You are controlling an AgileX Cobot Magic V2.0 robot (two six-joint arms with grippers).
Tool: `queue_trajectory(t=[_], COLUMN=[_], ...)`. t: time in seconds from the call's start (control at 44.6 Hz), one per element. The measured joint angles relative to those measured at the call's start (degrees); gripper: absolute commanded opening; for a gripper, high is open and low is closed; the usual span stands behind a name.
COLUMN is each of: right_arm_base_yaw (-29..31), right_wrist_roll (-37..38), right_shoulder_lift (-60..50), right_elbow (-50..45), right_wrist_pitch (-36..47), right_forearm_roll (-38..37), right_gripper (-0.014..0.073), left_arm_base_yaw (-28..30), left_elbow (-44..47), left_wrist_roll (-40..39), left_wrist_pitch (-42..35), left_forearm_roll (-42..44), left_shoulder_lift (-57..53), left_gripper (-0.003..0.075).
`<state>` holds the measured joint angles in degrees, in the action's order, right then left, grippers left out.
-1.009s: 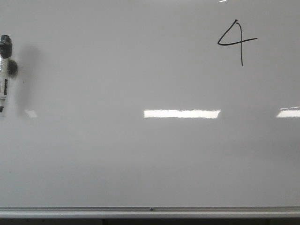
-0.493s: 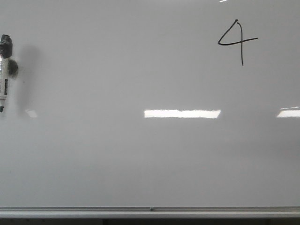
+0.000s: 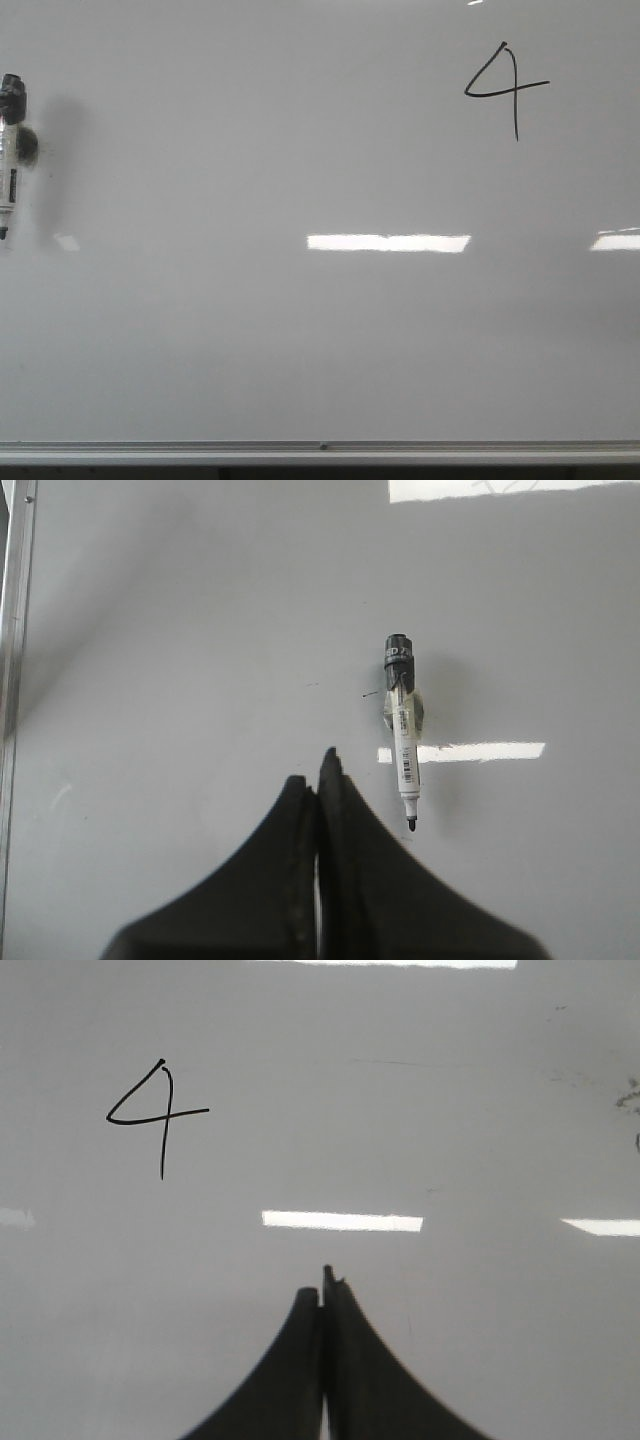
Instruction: Write number 4 on whiteboard
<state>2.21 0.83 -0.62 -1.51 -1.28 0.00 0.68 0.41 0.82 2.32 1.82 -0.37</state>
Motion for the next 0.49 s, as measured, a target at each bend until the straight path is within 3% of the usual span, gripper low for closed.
queue_trajectory(t=[0.493], right_arm_base_yaw=[0.0], right_wrist_roll=[0.0], right_shoulder_lift=[0.0], right_elbow=[0.0], right_wrist_pitch=[0.4], right_forearm_roll=[0.0], right_gripper=[-0.0118], left_arm_base_yaw=[0.0], left_elbow=[0.0], left_wrist_roll=[0.0], left_wrist_pitch=[0.0], left_forearm_roll=[0.0], left_shoulder_lift=[0.0], left_gripper=[-0.002])
